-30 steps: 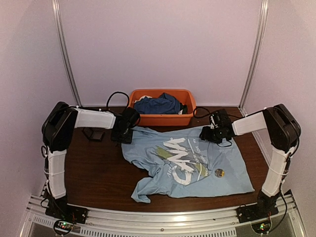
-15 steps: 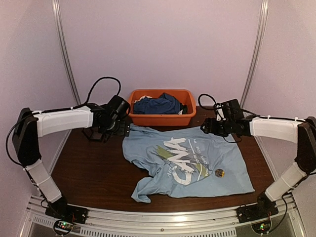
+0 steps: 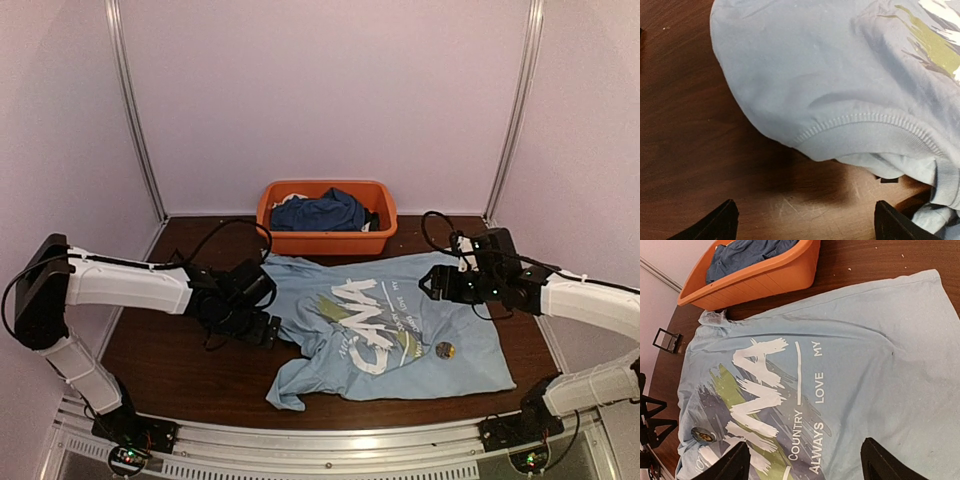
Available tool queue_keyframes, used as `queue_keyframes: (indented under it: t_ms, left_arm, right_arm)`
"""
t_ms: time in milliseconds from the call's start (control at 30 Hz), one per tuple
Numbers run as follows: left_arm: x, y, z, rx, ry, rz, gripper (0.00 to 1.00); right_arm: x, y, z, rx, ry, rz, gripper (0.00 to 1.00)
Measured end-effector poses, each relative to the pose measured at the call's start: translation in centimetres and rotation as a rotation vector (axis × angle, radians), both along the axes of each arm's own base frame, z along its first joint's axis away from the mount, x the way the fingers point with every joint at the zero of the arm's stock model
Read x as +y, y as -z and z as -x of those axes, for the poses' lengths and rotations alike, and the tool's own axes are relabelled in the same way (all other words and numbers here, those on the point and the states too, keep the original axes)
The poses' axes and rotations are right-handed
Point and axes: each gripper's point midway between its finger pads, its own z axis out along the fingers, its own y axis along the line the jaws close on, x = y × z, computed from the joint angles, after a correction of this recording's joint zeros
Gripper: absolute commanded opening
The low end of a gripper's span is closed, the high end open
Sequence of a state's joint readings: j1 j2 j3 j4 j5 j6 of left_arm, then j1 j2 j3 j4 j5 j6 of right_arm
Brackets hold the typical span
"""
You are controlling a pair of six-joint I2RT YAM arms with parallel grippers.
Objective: Pin the brooch onto the clothing
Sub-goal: Smooth out the clothing with brooches at the center of the board.
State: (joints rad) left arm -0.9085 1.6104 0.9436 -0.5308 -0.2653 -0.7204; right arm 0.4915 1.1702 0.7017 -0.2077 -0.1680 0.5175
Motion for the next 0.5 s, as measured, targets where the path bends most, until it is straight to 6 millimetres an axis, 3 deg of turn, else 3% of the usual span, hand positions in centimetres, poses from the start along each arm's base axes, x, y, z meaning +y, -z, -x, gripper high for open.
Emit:
queue_keyframes:
  t_ms: [300,500]
  left_arm:
    - [-3.0,0.4,0.0,0.037,-0.045,0.183,0.96]
    - [-3.2,1.6,1.0,0.084,-0.064,0.228,0.96]
  right_arm:
    - [-2.2,5.4,2.6,0.135,0.105,0.0,0.79]
    - [-2.5,6.4,2.9,0.156,0.137,-0.024,0.79]
